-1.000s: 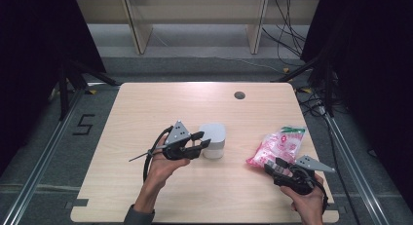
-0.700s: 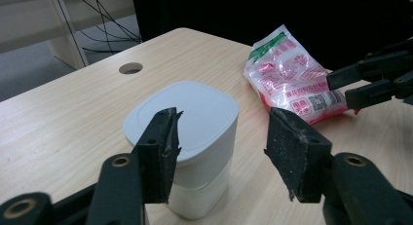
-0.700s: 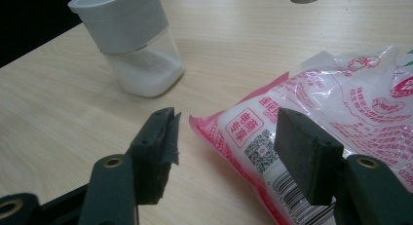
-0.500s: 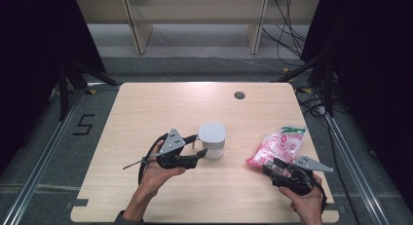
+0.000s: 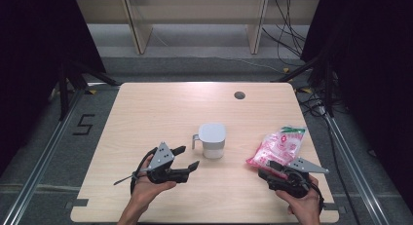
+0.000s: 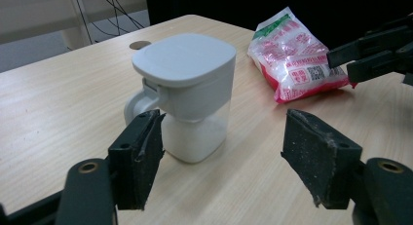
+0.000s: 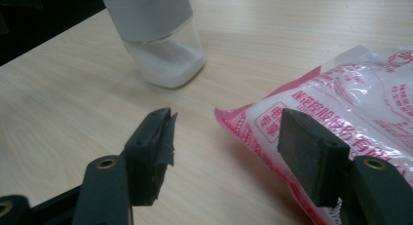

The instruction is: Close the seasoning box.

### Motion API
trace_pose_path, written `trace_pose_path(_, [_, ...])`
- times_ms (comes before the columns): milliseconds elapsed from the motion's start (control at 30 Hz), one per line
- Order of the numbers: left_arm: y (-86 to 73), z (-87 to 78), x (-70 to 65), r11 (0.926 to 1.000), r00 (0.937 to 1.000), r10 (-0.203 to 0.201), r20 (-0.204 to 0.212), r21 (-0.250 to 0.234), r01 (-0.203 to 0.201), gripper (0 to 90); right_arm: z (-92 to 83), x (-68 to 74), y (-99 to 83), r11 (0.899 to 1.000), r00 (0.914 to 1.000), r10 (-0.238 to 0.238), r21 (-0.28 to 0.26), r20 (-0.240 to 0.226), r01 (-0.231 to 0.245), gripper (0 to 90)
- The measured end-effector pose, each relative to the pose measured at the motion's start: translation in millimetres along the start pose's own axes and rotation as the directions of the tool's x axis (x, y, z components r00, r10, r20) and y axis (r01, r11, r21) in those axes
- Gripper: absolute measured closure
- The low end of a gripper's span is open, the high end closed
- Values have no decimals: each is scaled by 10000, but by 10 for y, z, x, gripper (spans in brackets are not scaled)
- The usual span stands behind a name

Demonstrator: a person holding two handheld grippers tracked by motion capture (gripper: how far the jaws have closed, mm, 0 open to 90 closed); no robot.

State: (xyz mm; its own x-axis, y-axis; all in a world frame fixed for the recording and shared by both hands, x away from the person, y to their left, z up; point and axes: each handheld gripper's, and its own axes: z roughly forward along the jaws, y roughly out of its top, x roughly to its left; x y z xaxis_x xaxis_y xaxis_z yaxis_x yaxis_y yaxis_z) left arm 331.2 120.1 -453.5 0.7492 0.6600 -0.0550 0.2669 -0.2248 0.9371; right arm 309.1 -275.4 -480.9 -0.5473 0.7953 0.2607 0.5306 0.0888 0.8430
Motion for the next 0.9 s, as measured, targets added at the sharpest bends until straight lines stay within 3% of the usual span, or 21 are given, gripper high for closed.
trace_pose_path(33, [-11,-8,-5,9998,10000,41,-81,209,-40,296,11,-18,1,9995,9994,-330,-29,-111,330,378])
trace_pose_path(67, [-25,-14,-4,9996,9998,177,-99,217,-175,287,5,-1,-1,9994,9994,-336,88,-38,336,377])
trace_pose_path(100, [-47,-18,-15,9999,9999,67,-86,114,-66,285,21,30,-12,9998,9997,-178,27,-178,179,377])
trace_pose_path(133, [-68,-30,-26,9998,10000,29,-55,178,-28,282,17,22,-6,9982,9983,-583,95,-93,584,376])
trace_pose_path(200, [-124,-30,-42,9997,9999,118,-72,238,-116,270,16,75,-16,9991,9993,-291,315,-226,298,372])
trace_pose_path(267, [-190,-30,-54,9994,9999,134,-109,332,-131,260,28,98,-19,9983,9987,-436,385,-252,445,368])
trace_pose_path(300, [-222,-24,-55,9992,9999,120,-117,385,-115,259,57,74,-19,9950,9943,-964,231,-454,975,368])
trace_pose_path(333, [-249,-22,-51,9988,9998,108,-157,484,-101,258,35,125,-27,9975,9982,-494,498,-349,511,368])
trace_pose_path(400, [-296,-28,-50,9982,9999,28,-164,596,-18,246,49,109,-24,9928,9935,-1091,467,-327,1106,367])
trace_pose_path(433, [-316,-31,-51,9982,10000,-19,-95,595,25,240,53,150,-37,9958,9957,-790,416,-489,810,367])
trace_pose_path(467, [-336,-39,-51,9979,9999,2,-139,641,7,240,63,134,-35,9915,9916,-1220,404,-432,1238,367])
trace_pose_path(533, [-381,-48,-49,9978,9999,-16,-104,658,22,235,47,186,-49,9939,9952,-856,659,-482,887,364])
trace_pose_path(567, [-400,-54,-51,9977,9998,-66,-177,670,78,233,60,171,-48,9893,9904,-1289,620,-510,1319,363])
trace_pose_path(633, [-425,-70,-52,9970,9998,-104,-189,759,118,231,62,182,-52,9852,9868,-1549,673,-463,1578,362])
trace_pose_path(733, [-448,-89,-61,9965,9998,-14,-176,833,29,222,49,241,-76,9869,9901,-1243,949,-652,1301,358])
trace_pose_path(767, [-461,-88,-77,9967,9997,-165,-193,796,180,222,62,226,-81,9838,9860,-1506,876,-719,1566,356])
trace_pose_path(800, [-472,-91,-73,9962,9993,7,-383,874,26,223,47,247,-88,9831,9879,-1400,1096,-674,1468,353])
trace_pose_path(867, [-504,-83,-96,9960,9992,-104,-375,880,137,225,42,283,-102,9826,9875,-1330,1191,-841,1425,339])
trace_pose_path(900, [-518,-90,-102,9948,9991,-35,-416,1015,77,225,75,265,-104,9756,9760,-1893,915,-1078,1994,339])
